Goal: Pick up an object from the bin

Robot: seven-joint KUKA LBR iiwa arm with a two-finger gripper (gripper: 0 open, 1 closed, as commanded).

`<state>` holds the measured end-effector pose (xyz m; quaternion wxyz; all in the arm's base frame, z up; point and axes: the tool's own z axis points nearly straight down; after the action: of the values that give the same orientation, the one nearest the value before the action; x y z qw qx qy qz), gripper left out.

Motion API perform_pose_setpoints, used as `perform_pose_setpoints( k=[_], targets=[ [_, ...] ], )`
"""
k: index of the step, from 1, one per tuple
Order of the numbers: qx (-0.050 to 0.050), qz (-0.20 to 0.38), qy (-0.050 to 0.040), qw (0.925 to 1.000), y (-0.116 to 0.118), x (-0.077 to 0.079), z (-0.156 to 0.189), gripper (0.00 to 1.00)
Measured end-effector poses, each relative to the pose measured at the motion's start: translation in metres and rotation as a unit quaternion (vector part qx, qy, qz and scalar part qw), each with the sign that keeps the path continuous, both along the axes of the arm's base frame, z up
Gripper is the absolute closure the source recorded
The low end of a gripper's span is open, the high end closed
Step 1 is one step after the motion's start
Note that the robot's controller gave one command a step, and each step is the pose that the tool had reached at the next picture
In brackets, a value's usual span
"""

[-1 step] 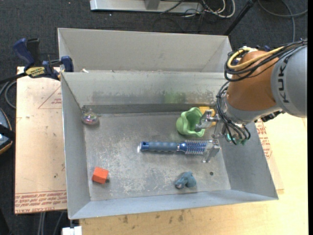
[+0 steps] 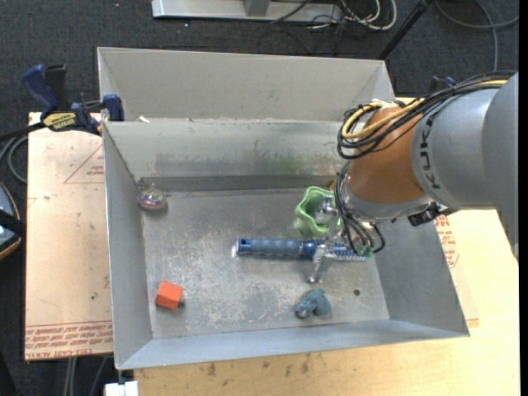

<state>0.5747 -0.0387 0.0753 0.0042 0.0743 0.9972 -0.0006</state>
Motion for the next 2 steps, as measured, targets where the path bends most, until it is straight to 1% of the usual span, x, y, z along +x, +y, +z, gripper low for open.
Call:
perform_pose_setpoints(
  k=[1,2],
  targets=[
    [0.001,0.001,-0.0036,1.0000,0.000,0.002,0.004,1.00],
    [0.001,0.003,-0.0016,1.0000,0.009,0.011,0.132,1.00]
  ],
)
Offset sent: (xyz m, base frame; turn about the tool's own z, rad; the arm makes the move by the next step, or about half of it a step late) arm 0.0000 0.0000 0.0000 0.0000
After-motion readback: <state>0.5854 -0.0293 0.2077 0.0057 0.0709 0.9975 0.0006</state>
